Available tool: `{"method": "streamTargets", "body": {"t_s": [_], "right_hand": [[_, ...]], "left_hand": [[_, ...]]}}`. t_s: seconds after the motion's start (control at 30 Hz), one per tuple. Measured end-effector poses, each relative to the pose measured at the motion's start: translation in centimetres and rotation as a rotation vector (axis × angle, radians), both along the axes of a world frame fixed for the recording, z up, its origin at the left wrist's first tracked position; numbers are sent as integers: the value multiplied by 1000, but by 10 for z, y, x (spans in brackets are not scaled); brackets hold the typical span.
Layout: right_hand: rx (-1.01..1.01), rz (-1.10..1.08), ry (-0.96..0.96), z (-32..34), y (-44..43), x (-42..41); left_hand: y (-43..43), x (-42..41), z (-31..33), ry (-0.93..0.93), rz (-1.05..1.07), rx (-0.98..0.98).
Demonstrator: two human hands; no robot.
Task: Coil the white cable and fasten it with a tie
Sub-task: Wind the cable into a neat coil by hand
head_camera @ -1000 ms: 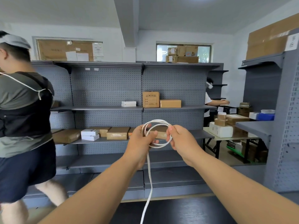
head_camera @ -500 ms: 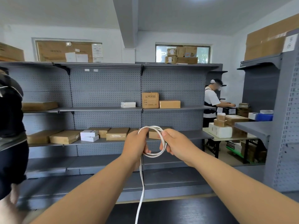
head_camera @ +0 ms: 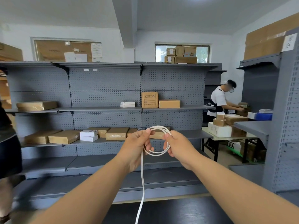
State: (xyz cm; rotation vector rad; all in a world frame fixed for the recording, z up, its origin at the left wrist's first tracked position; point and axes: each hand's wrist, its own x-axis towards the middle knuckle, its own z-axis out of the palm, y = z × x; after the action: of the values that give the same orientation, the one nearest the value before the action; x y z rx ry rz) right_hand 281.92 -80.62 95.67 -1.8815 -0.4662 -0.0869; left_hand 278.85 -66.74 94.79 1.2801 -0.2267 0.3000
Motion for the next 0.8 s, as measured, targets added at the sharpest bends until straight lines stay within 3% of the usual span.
{"method": "streamTargets", "body": {"t_s": [0.2, 0.37, 0.5, 0.6, 0.8], "right_hand": [[-119, 149, 64, 2, -5, 1], [-263, 141, -99, 17, -12, 1], [-434, 182, -211, 24, -14, 0], [-441, 186, -204, 22, -15, 1], [-216, 123, -145, 12, -16, 9]], "left_hand": [[-1, 6, -1, -88, 366, 409], [2, 2, 9, -173, 485, 862], [5, 4, 11, -163, 447, 1038], [5, 4, 9, -133, 421, 1017], [7, 4, 1, 15, 199, 439]]}}
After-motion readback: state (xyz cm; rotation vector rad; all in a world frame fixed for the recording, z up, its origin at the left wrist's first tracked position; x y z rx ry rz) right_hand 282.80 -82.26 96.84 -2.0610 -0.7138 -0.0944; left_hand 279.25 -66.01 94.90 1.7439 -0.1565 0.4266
